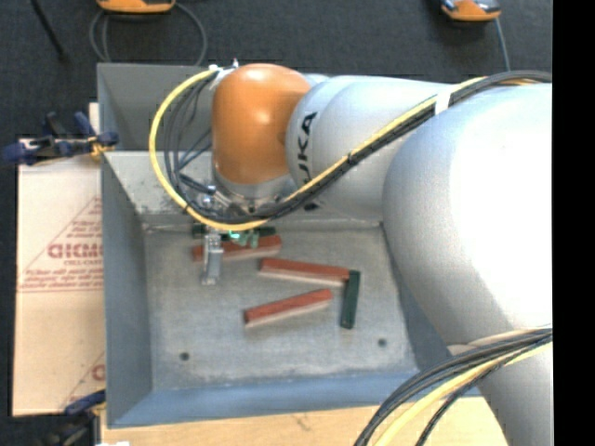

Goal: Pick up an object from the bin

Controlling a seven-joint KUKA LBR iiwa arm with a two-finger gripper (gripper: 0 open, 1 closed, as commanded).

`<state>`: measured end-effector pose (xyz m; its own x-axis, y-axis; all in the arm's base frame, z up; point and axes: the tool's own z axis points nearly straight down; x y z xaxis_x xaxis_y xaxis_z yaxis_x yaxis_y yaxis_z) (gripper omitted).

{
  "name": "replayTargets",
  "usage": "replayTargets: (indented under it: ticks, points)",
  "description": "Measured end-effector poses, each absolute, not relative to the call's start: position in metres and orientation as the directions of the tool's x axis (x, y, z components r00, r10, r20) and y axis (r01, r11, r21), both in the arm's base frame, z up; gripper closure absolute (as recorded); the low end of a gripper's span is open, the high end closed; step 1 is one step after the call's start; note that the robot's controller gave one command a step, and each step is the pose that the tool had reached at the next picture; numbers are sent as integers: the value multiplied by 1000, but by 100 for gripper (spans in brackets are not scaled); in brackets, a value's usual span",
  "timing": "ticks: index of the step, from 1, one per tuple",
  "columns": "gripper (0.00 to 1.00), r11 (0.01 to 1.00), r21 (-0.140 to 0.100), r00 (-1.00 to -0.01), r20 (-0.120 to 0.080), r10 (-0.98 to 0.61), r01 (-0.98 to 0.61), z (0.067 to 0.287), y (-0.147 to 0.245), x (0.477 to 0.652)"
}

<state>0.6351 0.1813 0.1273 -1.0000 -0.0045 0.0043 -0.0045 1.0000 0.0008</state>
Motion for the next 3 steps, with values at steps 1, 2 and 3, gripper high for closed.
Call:
replayTargets:
  ticks: [1,2,3]
  points:
    - [0,1000,-1,-1000,4,-22,-22,68,124,651]
    - [100,1000,4,-1000,-13,-22,-22,76,128,655]
    - [100,975,-1,-975,-12,-223,-223,201,147,637]
